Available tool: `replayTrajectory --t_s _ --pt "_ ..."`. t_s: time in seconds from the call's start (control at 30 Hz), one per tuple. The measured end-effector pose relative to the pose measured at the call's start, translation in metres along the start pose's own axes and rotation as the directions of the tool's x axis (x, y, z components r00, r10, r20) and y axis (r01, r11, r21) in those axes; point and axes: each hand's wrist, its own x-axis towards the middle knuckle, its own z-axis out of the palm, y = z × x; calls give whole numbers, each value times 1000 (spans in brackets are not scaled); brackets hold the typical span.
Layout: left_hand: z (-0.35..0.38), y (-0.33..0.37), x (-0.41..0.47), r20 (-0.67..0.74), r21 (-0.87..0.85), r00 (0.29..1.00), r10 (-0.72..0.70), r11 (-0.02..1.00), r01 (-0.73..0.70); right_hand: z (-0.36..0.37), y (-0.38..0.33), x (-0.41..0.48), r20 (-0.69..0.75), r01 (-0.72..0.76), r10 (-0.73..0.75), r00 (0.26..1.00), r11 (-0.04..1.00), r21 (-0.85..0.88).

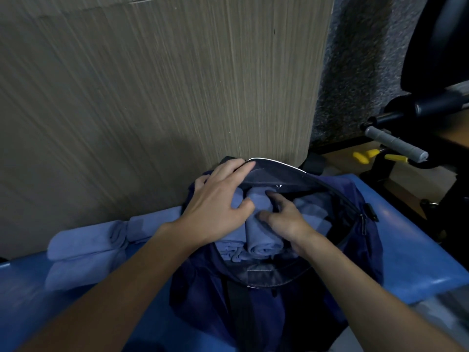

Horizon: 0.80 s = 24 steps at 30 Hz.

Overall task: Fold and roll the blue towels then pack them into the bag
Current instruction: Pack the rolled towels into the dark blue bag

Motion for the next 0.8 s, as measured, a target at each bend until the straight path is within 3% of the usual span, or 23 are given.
replayTrajectory --t_s 0.07,0.2,0.4,0.5,0.67,0.8 --pt "-2 -2 -2 12 -6 1000 3 1000 -2 1 3 1 17 11 -10 1000 997 -79" --pt "-4 -9 -2 23 -56 1000 13 998 -12 3 4 4 -51 48 -48 998 999 -2" --pt "-4 -15 -4 38 -117 998 56 992 -51 7 12 3 -141 48 -51 989 998 -27" --pt "-5 -15 -4 28 -138 998 48 990 -44 11 15 5 -102 91 -110 989 980 -175" --pt "-1 -19 -6 23 -141 999 43 989 -39 17 22 1 -48 58 -88 995 894 -445" --pt "2 -22 -10 12 -133 999 50 990 -48 17 21 -3 -81 57 -112 990 865 -499"
